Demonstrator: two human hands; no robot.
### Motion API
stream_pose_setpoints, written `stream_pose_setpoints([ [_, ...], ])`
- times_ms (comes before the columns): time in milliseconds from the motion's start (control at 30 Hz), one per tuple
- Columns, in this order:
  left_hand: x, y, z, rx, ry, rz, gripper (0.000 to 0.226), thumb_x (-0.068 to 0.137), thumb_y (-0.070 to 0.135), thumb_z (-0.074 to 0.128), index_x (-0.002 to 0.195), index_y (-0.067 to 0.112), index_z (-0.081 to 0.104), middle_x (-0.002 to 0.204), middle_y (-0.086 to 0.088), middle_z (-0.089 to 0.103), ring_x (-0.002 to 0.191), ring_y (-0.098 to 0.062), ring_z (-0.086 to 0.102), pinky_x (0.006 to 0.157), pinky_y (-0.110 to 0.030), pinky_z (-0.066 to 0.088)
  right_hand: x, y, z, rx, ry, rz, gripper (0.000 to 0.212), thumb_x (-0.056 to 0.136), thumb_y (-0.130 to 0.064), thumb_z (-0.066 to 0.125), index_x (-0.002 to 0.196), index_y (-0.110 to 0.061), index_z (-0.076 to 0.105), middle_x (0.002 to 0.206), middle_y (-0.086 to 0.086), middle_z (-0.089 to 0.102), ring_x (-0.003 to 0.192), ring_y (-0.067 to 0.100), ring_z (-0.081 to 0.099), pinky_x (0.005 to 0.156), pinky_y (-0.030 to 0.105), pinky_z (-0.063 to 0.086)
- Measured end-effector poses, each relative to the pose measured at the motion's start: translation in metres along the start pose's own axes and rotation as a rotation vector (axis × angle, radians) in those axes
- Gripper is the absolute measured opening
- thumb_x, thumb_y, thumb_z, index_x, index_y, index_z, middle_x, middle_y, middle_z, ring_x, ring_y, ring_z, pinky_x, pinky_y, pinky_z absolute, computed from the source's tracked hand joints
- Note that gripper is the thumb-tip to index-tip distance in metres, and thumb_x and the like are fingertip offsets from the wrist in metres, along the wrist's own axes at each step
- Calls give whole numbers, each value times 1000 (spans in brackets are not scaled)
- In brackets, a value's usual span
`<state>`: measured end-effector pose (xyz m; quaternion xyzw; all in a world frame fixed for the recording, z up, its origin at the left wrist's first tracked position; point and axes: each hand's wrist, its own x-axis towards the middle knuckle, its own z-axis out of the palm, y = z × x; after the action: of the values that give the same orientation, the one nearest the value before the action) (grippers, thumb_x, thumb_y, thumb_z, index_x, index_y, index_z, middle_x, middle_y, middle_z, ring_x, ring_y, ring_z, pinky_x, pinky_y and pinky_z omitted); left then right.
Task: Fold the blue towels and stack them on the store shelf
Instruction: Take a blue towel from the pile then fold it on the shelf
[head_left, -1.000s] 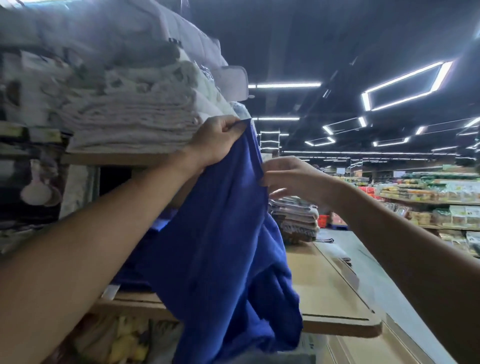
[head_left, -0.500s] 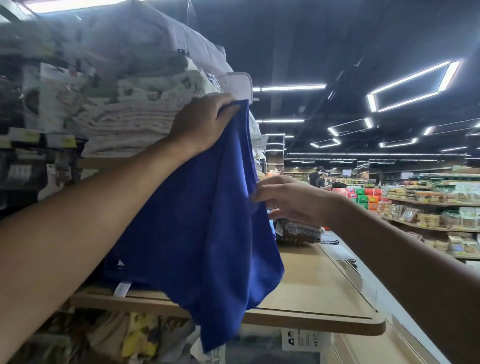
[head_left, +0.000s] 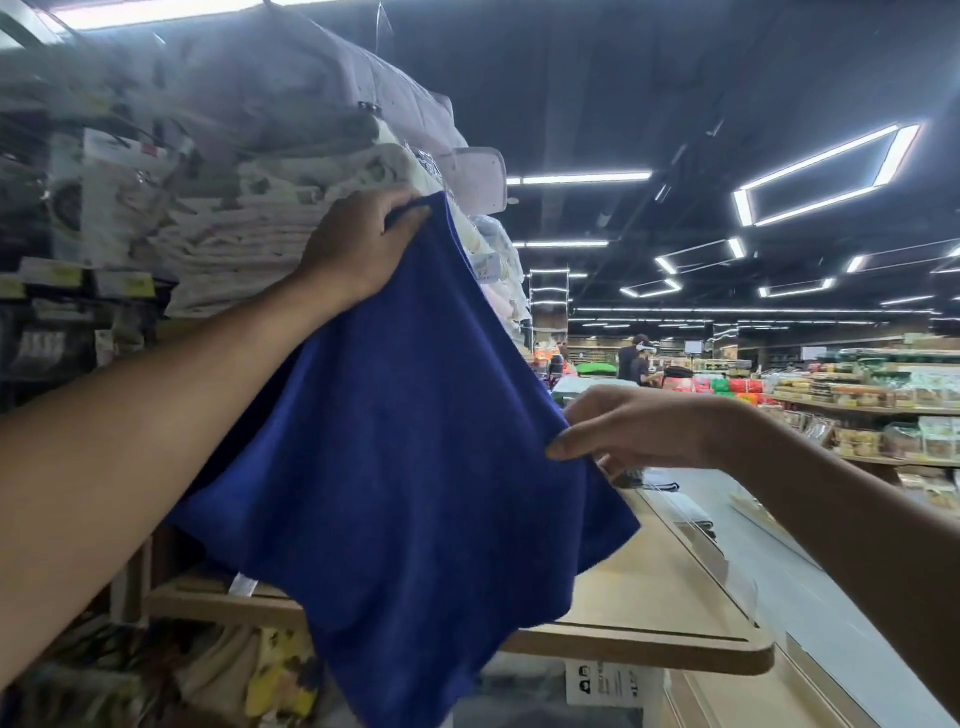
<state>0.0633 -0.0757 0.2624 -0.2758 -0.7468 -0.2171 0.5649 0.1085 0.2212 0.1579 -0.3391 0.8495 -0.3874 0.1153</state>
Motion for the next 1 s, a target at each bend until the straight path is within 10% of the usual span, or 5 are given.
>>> stream_pose_setpoints([
  [200, -6, -13, -7, -106, 19, -15, 27, 99, 35, 50, 109, 20, 72, 99, 9, 70, 94, -1, 60, 85, -21, 45, -10, 22, -7, -85, -52, 95, 37, 86, -34, 73, 101, 0, 74, 107, 9, 75, 97, 24, 69, 94, 42, 54],
  [367, -17, -27, -19, -147, 45, -115, 31, 99, 36, 50, 110, 17, 71, 102, -1, 73, 93, -13, 64, 86, -34, 50, -18, 44, -17, -103, -3, 68, 24, 87, -38, 71, 78, -18, 81, 87, 0, 76, 77, 10, 67, 74, 24, 57],
  [533, -32, -39, -21, -244, 56, -148, 30, 100, 34, 50, 99, 10, 68, 91, -10, 68, 81, -12, 56, 74, -34, 46, -15, 63, -31, 13, 271, -71, 36, 82, -43, 71, 94, -11, 82, 107, 11, 77, 95, 24, 73, 86, 37, 59],
  [800, -36, -22, -17, -279, -49, 3, 16, 103, 20, 49, 102, 20, 66, 91, 5, 67, 85, 2, 57, 81, -23, 44, 44, 88, 48, -183, 176, -161, 12, 92, -16, 74, 90, -25, 80, 123, -23, 67, 116, 3, 62, 96, 31, 53],
  [1000, -35, -17, -27, -171, -210, 78, 28, 104, 25, 46, 111, 4, 63, 99, -14, 66, 91, -8, 54, 84, -29, 42, 83, 98, 88, -140, 269, -273, 19, 85, -21, 76, 101, -11, 75, 115, -1, 69, 107, 19, 64, 95, 54, 51],
])
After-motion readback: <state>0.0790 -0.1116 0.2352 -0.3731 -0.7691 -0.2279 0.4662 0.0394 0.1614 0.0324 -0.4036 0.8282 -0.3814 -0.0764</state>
